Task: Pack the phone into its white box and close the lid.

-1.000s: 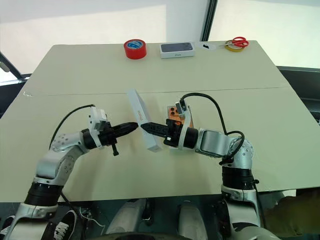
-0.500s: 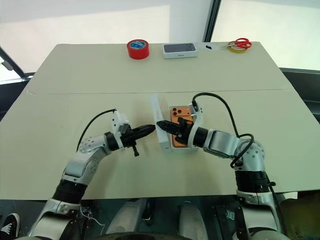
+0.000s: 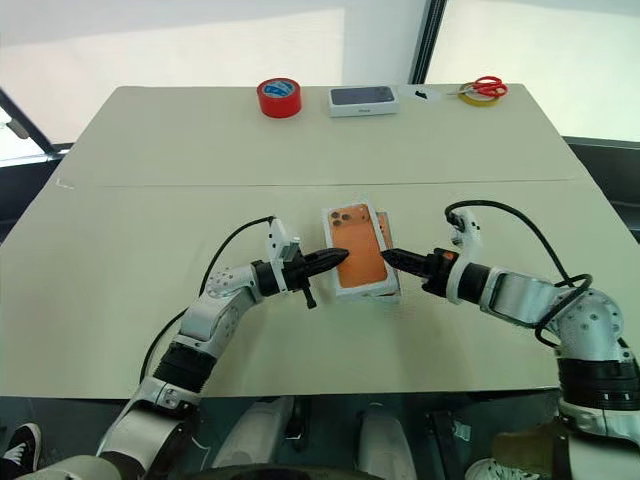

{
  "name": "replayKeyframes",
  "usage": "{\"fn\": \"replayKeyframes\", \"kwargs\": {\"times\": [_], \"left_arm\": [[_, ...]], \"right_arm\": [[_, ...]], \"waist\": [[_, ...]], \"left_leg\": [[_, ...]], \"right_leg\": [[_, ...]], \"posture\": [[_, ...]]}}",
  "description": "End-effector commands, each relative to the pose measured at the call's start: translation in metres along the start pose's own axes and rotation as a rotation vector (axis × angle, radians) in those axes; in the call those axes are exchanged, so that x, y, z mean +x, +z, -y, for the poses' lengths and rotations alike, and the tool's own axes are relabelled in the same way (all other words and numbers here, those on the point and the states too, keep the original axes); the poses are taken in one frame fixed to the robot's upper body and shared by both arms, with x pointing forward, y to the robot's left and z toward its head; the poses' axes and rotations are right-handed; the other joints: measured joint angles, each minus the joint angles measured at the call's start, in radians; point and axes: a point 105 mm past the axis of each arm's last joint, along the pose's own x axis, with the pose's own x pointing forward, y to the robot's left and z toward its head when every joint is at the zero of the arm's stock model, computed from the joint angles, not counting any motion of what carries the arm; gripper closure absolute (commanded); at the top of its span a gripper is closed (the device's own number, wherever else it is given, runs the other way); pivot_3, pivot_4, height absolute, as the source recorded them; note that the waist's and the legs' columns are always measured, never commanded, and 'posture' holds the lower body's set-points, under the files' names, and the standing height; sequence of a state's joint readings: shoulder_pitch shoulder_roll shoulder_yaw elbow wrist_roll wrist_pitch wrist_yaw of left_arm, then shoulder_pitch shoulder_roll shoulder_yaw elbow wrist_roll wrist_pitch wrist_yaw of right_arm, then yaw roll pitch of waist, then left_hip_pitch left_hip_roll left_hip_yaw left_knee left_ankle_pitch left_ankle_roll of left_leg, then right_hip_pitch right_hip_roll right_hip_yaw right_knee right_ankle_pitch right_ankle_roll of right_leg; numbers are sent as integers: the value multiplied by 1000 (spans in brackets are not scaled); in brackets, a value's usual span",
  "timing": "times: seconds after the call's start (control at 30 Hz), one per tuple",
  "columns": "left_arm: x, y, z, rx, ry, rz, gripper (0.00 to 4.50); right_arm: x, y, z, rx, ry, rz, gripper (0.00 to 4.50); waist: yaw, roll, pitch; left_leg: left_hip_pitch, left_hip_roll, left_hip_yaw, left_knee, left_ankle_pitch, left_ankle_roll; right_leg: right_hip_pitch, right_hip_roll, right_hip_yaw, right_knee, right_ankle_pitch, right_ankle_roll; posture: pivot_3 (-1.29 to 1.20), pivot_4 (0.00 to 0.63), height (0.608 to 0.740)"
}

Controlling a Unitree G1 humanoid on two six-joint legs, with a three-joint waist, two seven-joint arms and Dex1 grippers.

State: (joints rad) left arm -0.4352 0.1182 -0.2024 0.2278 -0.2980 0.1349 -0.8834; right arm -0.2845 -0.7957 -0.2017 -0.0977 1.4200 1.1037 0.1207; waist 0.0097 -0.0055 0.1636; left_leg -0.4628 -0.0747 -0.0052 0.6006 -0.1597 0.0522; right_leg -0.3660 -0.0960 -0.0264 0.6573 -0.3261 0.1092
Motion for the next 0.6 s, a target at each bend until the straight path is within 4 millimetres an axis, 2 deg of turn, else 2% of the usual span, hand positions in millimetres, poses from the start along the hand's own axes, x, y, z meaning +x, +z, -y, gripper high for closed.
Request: {"fn": "replayKeyframes", "kwargs": {"times": [0.03, 0.07, 0.1, 0.13, 0.17, 0.27, 0.3, 0.43, 0.5, 0.6], "left_arm": [[-2, 8, -1, 39, -9, 18, 4500], [-5, 7, -2, 43, -9, 9, 4500], [-9, 7, -3, 62, -6, -4, 4500], [-17, 9, -4, 77, -1, -17, 4500], [-25, 10, -6, 74, 3, -29, 4500], [-44, 6, -10, 92, 21, -107, 4500], [-48, 2, -14, 88, 40, -141, 4500], [-52, -9, -32, 107, 136, -218, 4500], [-46, -18, -31, 54, 117, -253, 4500], [-30, -17, -27, 56, 89, -230, 4500]], "right_arm": [[-2, 22, -10, -124, 29, 77, 1680], [-1, 26, -12, -168, 27, 96, 1680], [1, 28, -16, -237, 29, 101, 2173], [5, 31, -18, -344, 7, 117, 2228], [9, 33, -16, -439, -28, 124, 2568], [17, 27, -5, -704, -109, 105, 4064], [20, 23, -4, -744, -107, 94, 4472], [29, 13, -6, -853, -84, 83, 4472], [31, 13, -8, -860, -71, 95, 4472], [32, 16, -10, -891, -63, 111, 4472]], "waist": [[-1, 0, 0], [0, 0, 0], [0, 0, 0], [-1, 0, 0], [-3, 0, 0], [-3, 0, 0], [2, 0, 0], [6, 0, 0], [6, 0, 1], [6, 0, 0]], "left_leg": [[0, 0, 0, 0, 0, 0], [0, 0, 0, 0, 0, 0], [0, 0, 0, 0, 0, 0], [0, 0, 0, 0, 0, 0], [0, 0, 0, 0, 0, 0], [0, 0, 0, -1, 0, 0], [0, 0, 0, -1, 0, 0], [0, 0, 0, 1, 0, 0], [0, 0, 0, 2, -1, 0], [0, -1, 0, 3, -1, 1]], "right_leg": [[0, 0, 0, 0, 0, 0], [0, 0, 0, 0, 0, 0], [0, 0, 0, 0, 0, 0], [0, 0, 0, 0, 0, 0], [0, 0, 0, 0, 0, 0], [-5, 0, 0, -1, 0, 0], [-5, 0, 0, -1, 0, 0], [-4, 0, 0, -2, 0, 0], [-3, 0, 0, -2, 0, 0], [-3, 0, 0, -2, 0, 0]], "posture": [[0, 150, 738], [0, 150, 738], [0, 150, 738], [0, 150, 738], [0, 150, 738], [0, 150, 738], [0, 150, 738], [0, 150, 738], [0, 150, 738], [0, 150, 738]]}}
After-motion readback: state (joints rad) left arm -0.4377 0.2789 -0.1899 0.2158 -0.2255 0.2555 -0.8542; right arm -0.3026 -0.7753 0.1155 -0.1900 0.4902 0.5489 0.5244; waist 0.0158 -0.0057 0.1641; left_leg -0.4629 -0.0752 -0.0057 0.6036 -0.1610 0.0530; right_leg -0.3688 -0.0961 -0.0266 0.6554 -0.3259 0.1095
